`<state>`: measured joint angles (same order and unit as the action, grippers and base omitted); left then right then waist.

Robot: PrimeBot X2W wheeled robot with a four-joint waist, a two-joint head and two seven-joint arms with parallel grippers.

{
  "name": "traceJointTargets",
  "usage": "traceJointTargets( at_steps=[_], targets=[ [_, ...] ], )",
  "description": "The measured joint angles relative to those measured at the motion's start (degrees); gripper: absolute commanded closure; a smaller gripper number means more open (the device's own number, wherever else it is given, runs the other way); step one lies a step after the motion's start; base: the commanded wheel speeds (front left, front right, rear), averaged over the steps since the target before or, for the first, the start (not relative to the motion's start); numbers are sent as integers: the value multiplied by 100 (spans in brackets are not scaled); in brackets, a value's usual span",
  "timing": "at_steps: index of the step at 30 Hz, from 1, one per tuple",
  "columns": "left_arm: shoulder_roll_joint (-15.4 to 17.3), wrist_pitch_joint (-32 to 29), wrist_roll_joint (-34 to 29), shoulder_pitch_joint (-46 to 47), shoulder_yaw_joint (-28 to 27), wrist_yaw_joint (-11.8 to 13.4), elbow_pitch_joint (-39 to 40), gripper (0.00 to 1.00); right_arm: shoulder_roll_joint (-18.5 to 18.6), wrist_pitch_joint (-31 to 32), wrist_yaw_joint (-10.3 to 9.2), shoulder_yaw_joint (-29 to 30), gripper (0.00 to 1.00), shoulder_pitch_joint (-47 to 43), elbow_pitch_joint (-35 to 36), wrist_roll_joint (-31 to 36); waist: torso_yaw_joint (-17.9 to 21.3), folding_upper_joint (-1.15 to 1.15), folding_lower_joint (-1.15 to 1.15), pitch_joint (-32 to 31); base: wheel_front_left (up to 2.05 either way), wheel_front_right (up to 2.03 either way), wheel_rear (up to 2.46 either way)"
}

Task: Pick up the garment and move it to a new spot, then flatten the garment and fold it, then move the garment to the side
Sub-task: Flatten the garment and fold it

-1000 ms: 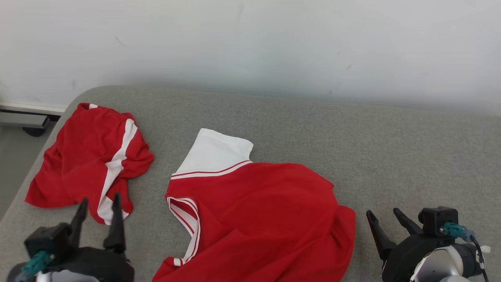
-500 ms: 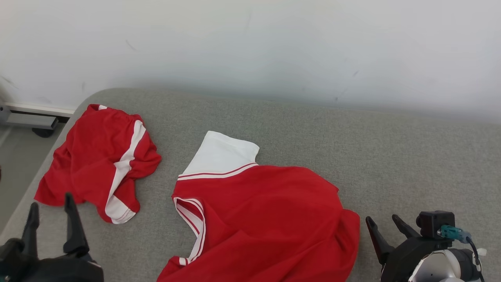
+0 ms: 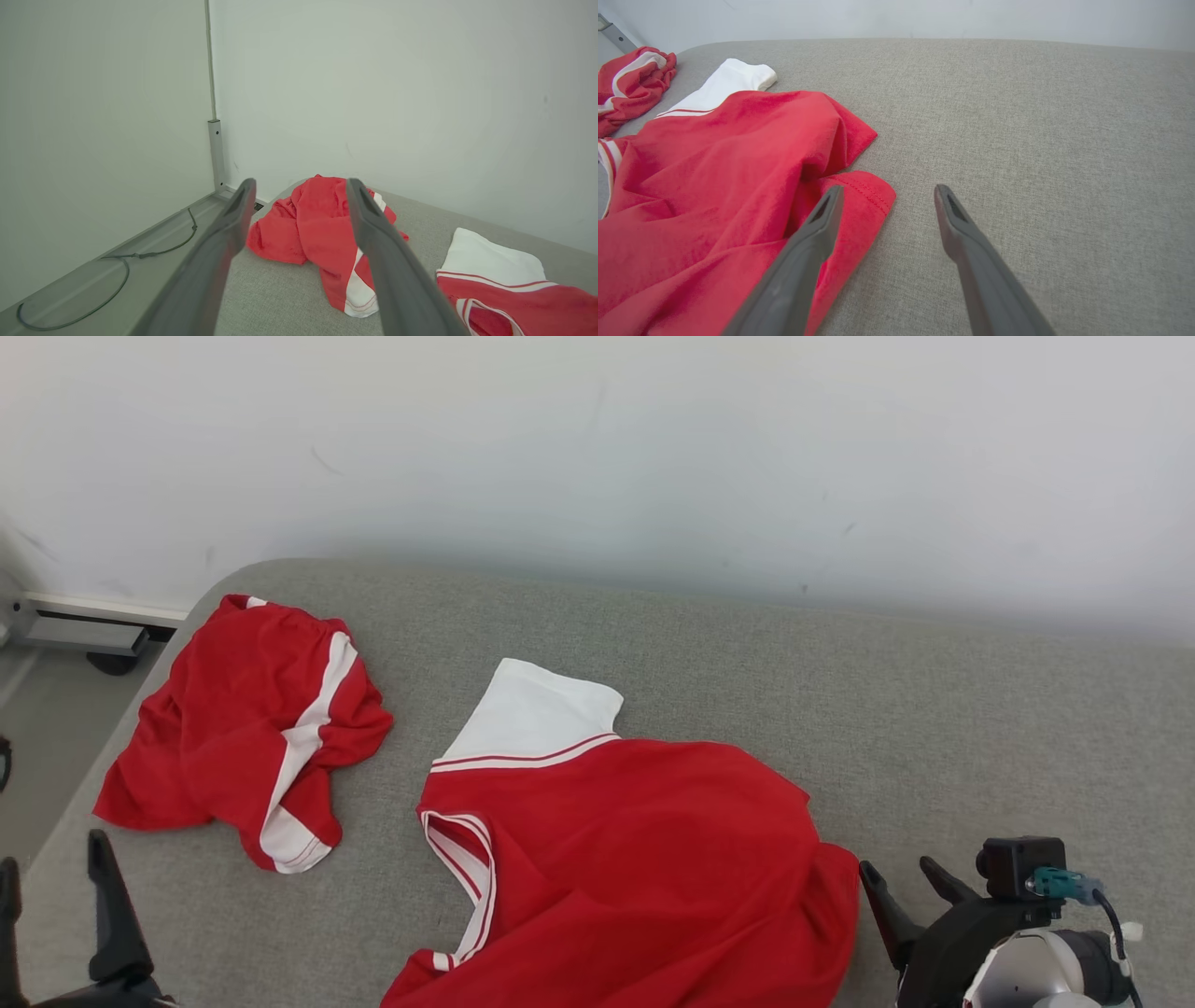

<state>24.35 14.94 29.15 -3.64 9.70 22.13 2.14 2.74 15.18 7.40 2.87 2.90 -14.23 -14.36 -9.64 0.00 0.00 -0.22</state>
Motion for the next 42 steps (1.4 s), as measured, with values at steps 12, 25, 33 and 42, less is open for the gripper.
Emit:
traceJointTargets(
  at_steps=[12, 25, 33, 42],
  targets=[
    [-98, -88, -281, -281, -93, -299, -256, 0, -1, 456, 0, -170, 0, 289, -576, -212, -86, 0, 0, -26, 0, 0, 0],
    [36, -153, -541, -186, 12, -263, -305, 0, -5, 726, 0, -333, 0, 630, -1316, -250, -225, 0, 0, -54, 0, 0, 0],
    [-21, -42, -662, -193, -18, -229, -275, 0, -1, 590, 0, -493, 100, 773, -1630, -236, -262, 0, 0, 2, 0, 0, 0],
    [-194, -19, -680, -148, -18, -308, -325, 0, 198, 59, 1, -200, 100, 1277, -1440, -274, -218, 0, 0, 77, 0, 0, 0]
  ],
)
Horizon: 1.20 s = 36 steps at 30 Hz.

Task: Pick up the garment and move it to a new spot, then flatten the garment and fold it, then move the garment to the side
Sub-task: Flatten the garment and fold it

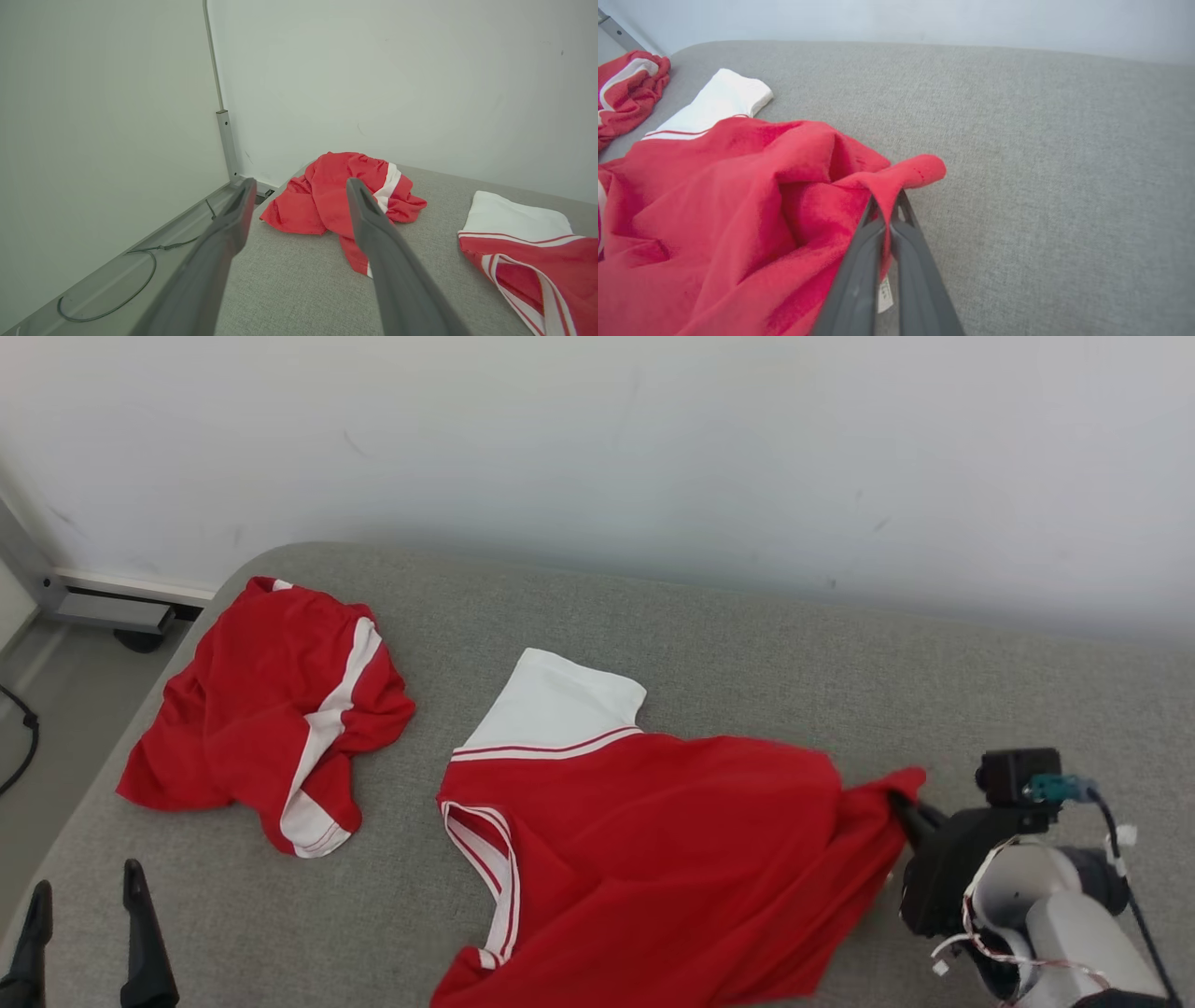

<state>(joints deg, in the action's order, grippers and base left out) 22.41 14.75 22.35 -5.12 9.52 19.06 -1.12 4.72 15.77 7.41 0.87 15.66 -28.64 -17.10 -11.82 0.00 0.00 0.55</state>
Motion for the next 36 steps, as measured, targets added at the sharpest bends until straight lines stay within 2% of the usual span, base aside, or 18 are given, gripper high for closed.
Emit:
traceJointTargets(
  at_steps=[12, 16, 19, 28, 33, 36],
  targets=[
    [-123, 18, -19, 123, -75, -144, -8, 0, 499, -219, 0, 486, 100, 805, 231, -136, 71, 0, 0, 90, 0, 0, 0],
    [-185, 18, -38, 130, -101, -200, -9, 0, 543, -120, 0, 588, 100, 879, 377, -232, 68, 0, 0, 71, 0, 0, 0],
    [-226, 18, -56, 130, -134, -247, -7, 0, 552, 52, 0, 408, 100, 822, 536, -252, 73, 0, 0, 71, 0, 0, 0],
    [-381, 18, -121, 240, -176, -400, -74, 0, 249, 238, 0, -398, 100, 907, 938, -595, 10, 0, 0, 130, 0, 0, 0],
    [-445, 18, -186, 256, -191, -498, -134, 0, 135, 202, 0, -938, 100, 1057, 581, -492, 12, 0, 0, 130, 0, 0, 0],
    [-489, 18, -200, 293, -180, -549, -190, 0, 122, -47, 0, -1199, 100, 1126, 165, -283, 10, 0, 0, 127, 0, 0, 0]
  ],
)
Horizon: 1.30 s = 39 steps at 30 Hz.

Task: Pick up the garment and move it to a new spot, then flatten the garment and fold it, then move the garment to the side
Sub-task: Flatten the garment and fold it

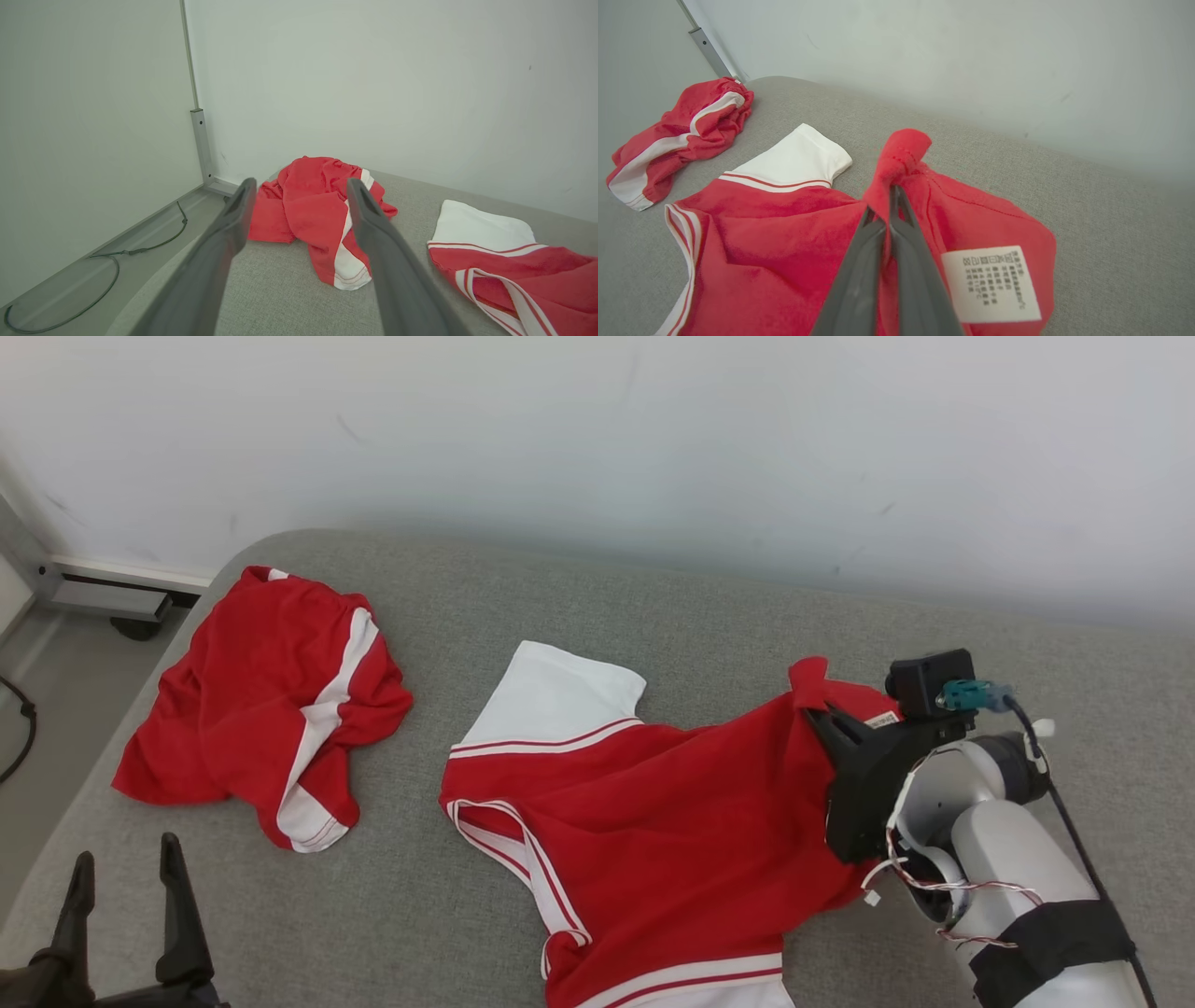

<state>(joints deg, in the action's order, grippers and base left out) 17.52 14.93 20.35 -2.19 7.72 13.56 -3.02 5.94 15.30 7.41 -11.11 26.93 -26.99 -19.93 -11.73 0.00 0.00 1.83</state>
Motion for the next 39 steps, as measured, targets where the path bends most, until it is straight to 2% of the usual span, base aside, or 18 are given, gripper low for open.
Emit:
traceJointTargets(
  at_steps=[2, 3, 4, 10, 15, 20, 25, 29, 31, 34, 39],
  targets=[
    [-35, 0, -24, 24, 4, -46, -18, 0, -11, -233, 0, -122, 77, 58, -281, 34, 1, 0, 0, -4, 0, 0, 0],
    [-49, 0, -27, 33, 10, -51, -33, 0, -22, -371, 0, -158, 11, 79, -399, 76, -1, 0, 0, -4, 0, 0, 0],
    [-57, 0, -34, 38, 10, -56, -45, 0, -29, -511, 0, -186, 0, 103, -509, 108, -3, 0, 0, -2, 0, 0, 0],
    [-110, 0, -74, 37, -65, -103, -69, 0, 67, -1043, 0, -255, 0, 162, -850, -56, 75, 0, 0, 5, 0, 0, 0],
    [-135, 0, -99, 31, -76, -148, -82, 0, 289, -1266, 0, -237, 0, 5, -521, -213, 188, 0, 0, -11, 0, 0, 0],
    [-154, 0, -120, 31, -71, -183, -82, 0, 354, -1277, 0, -170, 0, -314, 7, -510, 263, 0, 0, -38, 0, 0, 0],
    [-163, 0, -153, 31, -70, -204, -80, 0, 428, -1101, 0, 59, 0, -803, 766, -922, 319, 0, 1, -51, 0, 0, 0],
    [-171, 0, -160, 32, -74, -233, -65, 0, 645, -842, 0, 385, 0, -1141, 1158, -705, 328, 0, 0, -15, 0, 0, 0],
    [-174, 0, -164, 34, -80, -234, -58, 0, 623, -747, 0, 603, 0, -1239, 1295, -666, 325, 0, 0, 8, 0, 0, 0],
    [-194, 0, -172, 42, -89, -246, -55, 0, 608, -605, 0, 888, 0, -1313, 1392, -510, 308, 0, 0, 48, 0, 0, 0],
    [-227, 0, -198, 60, -94, -249, -46, 0, 478, -322, 0, 1011, 0, -1293, 1180, -449, 263, 0, 0, 102, 0, 0, 0]
  ],
)
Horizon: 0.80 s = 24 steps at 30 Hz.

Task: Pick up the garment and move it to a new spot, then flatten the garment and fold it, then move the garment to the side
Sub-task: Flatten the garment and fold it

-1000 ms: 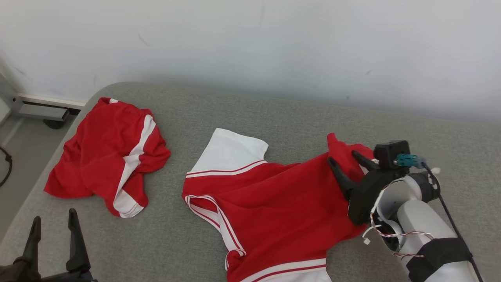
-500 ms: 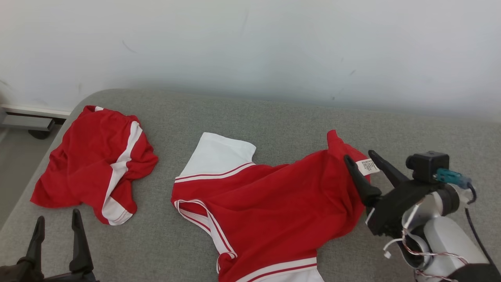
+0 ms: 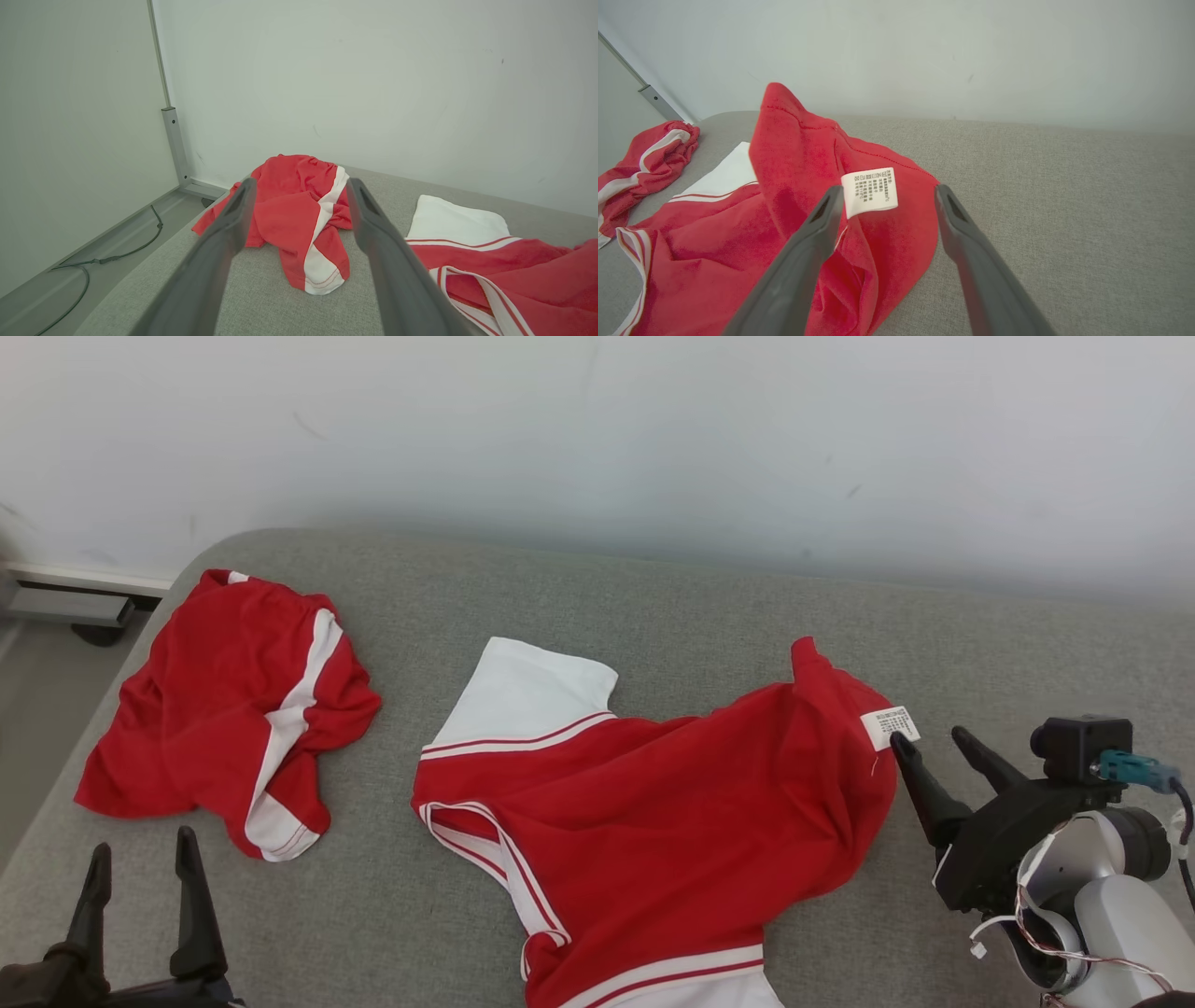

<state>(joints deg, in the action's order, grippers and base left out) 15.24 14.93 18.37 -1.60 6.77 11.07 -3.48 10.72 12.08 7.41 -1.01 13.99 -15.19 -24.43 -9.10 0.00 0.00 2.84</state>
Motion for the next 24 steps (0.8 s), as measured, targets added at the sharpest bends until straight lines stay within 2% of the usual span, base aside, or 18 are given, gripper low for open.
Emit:
traceJointTargets(
  at_steps=[8, 15, 24],
  targets=[
    [-38, 0, -31, 93, 9, -58, -30, 0, -104, 43, 0, -52, 0, 467, -900, -125, -143, 0, 0, 97, 0, 0, 0],
    [-105, 0, -67, 133, 2, -102, -54, 0, -126, -109, 0, -302, 0, 742, -1395, -349, -260, 0, 0, 175, 0, 0, 0],
    [-183, 0, -80, 199, 0, -160, -113, 0, -170, -152, 0, -601, 0, 784, -1588, -740, -320, 0, 0, 193, 0, 0, 0]
  ],
)
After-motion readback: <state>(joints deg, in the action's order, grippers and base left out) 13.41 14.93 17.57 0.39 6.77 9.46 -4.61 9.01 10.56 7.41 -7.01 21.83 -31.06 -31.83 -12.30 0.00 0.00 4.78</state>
